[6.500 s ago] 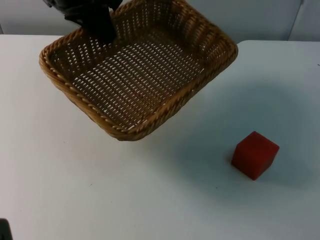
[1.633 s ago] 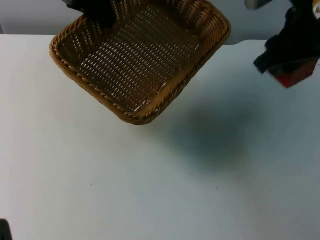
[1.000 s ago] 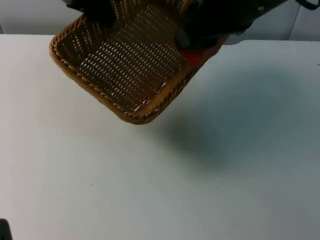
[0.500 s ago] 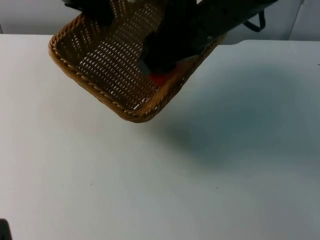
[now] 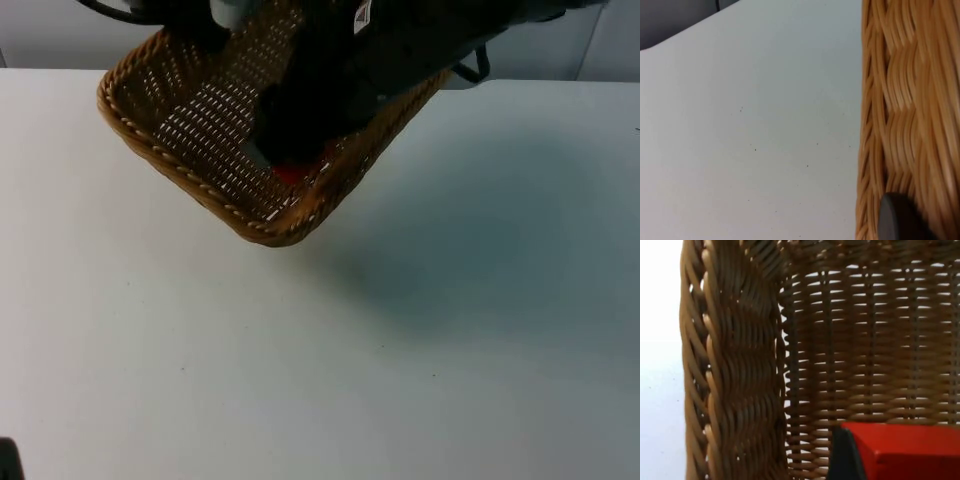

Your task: Pick up the basket with the left hand and place the cube into the basket with the right hand.

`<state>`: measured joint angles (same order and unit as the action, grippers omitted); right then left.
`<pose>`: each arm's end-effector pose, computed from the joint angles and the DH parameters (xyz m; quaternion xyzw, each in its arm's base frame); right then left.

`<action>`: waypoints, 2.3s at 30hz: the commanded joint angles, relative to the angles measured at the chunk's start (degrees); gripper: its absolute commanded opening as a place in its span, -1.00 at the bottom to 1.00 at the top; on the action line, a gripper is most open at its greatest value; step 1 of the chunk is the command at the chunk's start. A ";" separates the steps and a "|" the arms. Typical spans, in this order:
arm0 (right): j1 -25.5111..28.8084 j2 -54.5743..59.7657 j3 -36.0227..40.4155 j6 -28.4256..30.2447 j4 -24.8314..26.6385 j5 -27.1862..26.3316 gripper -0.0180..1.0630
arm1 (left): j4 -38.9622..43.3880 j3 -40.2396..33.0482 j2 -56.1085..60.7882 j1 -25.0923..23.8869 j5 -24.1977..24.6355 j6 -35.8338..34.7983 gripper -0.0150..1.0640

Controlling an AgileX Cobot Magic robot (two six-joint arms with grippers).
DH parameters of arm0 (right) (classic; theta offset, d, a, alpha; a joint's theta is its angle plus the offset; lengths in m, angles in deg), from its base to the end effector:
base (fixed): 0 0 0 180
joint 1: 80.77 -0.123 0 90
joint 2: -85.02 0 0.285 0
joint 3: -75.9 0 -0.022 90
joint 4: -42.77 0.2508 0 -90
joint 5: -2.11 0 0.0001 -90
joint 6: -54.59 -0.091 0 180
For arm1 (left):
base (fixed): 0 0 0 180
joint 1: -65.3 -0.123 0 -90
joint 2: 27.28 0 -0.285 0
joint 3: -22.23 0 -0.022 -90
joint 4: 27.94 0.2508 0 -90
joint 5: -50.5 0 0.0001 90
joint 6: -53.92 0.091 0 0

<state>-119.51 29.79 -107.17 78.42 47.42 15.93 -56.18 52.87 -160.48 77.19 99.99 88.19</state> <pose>0.3508 0.2837 0.1791 -0.4522 0.8074 0.0727 0.3719 0.4718 -0.1328 0.2253 0.2687 0.9085 -0.1687 0.2721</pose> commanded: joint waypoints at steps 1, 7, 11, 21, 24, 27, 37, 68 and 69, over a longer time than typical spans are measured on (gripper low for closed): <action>-0.40 0.51 -0.70 0.24 0.22 -1.56 -0.97 | -1.50 0.32 0.98 0.33 -0.41 -0.22 -0.97; -0.40 1.76 -0.70 0.34 -0.12 -3.30 -0.96 | -1.42 0.32 0.98 0.33 -0.41 -0.22 -0.97; -0.40 1.76 -0.70 0.34 -0.23 -4.79 -0.70 | -1.42 0.32 0.98 0.33 -0.41 -0.22 -0.97; -0.40 1.66 -1.42 2.34 -0.58 -4.15 0.78 | -1.42 0.32 0.98 0.33 -0.41 -0.22 -0.97; -0.40 0.91 -4.34 2.34 -2.87 -1.03 0.95 | -1.42 0.32 0.98 0.33 -0.41 -0.22 -0.97; -0.40 -0.23 -6.34 2.10 -4.64 1.13 0.94 | -1.42 0.32 0.98 0.33 -0.41 -0.22 -0.97; 0.32 -8.00 -8.17 -3.84 -14.43 13.17 -0.56 | -1.57 0.32 0.98 0.33 -0.41 -0.22 -0.97; 28.02 -43.34 28.16 -31.34 -20.12 30.09 -0.97 | -1.57 0.32 0.98 0.33 -0.41 -0.22 -0.97; 29.55 -45.55 29.13 -31.34 -19.83 30.09 -0.97 | -1.57 0.32 0.98 0.33 -0.41 -0.22 -0.97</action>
<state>-90.72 -14.94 -78.56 47.64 27.58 46.66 -55.95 52.87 -160.48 77.21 100.06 88.27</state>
